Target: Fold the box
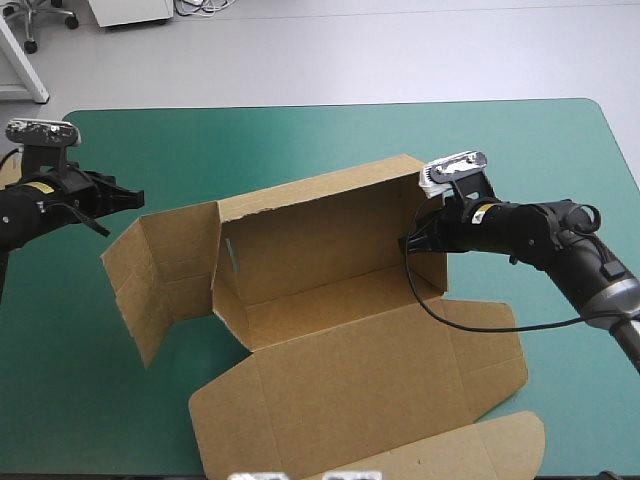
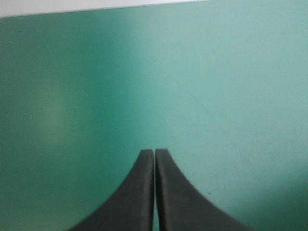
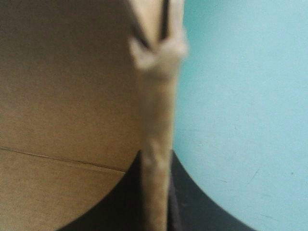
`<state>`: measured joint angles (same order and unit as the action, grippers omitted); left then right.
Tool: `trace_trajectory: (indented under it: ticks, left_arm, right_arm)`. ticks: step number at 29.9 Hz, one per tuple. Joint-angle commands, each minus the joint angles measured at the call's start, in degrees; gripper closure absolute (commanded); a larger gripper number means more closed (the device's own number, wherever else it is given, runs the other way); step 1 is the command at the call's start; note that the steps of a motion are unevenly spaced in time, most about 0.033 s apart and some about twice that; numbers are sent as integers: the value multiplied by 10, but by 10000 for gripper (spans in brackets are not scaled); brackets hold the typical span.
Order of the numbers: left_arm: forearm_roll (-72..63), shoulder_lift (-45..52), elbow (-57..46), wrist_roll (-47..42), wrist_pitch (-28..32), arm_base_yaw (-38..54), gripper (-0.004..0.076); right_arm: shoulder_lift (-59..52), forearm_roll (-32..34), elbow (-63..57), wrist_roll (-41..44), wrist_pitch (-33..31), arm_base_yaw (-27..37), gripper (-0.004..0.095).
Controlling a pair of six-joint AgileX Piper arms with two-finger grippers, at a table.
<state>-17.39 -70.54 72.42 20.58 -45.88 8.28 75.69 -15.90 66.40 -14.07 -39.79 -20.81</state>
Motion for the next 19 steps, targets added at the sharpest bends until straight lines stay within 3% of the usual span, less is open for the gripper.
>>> trace_trajectory:
  ticks: [1, 10, 19]
  left_arm:
    - [-30, -13, 19, 5, 9, 3, 725]
    - [5, -29, 19, -73, 12, 47, 725]
    - [43, -37, 19, -107, 2, 89, 726]
  right_arm:
    - [-19, -29, 33, 1, -5, 3, 921]
    - [2, -27, 113, 12, -84, 3, 921]
    - [15, -17, 147, 20, -91, 3, 921]
